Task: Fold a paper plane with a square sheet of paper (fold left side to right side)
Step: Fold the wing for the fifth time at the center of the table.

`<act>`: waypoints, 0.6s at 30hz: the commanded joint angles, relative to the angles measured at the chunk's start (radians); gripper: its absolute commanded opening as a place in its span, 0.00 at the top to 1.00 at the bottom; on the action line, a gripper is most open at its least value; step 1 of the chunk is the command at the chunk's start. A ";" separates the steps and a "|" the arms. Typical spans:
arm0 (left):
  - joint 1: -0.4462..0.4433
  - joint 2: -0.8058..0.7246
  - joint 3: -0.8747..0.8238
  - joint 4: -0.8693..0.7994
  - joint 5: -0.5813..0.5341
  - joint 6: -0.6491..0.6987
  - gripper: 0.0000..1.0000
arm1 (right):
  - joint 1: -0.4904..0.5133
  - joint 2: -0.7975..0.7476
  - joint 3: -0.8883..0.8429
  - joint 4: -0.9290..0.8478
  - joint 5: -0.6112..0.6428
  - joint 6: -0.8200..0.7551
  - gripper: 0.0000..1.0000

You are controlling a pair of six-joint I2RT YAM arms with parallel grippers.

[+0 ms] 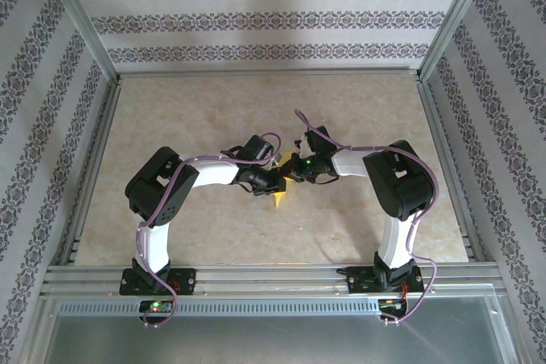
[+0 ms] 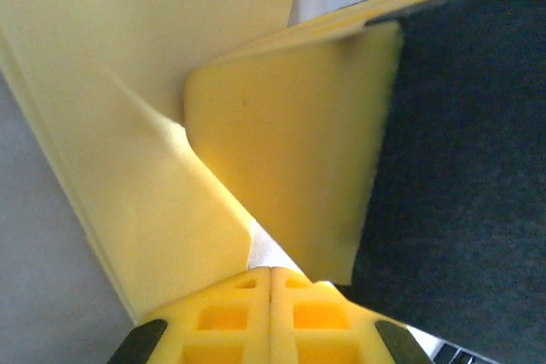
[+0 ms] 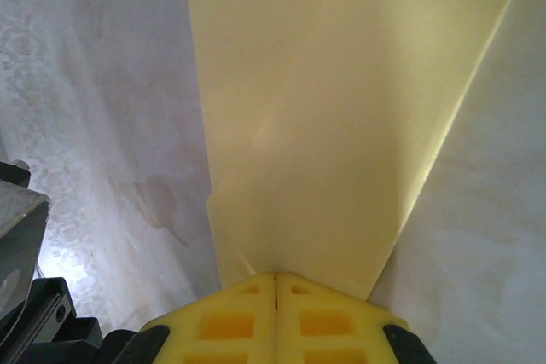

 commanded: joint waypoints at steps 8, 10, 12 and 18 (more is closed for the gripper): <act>-0.034 -0.036 -0.126 -0.057 -0.026 0.018 1.00 | 0.016 0.062 -0.011 -0.125 0.115 -0.031 1.00; -0.048 -0.060 -0.145 -0.076 -0.033 0.017 1.00 | 0.015 0.062 -0.006 -0.130 0.115 -0.032 1.00; -0.063 -0.084 -0.164 -0.091 -0.042 0.014 1.00 | 0.014 0.061 0.001 -0.135 0.115 -0.035 1.00; -0.097 -0.173 -0.249 -0.064 -0.051 -0.037 1.00 | 0.009 0.063 0.037 -0.148 0.116 -0.042 1.00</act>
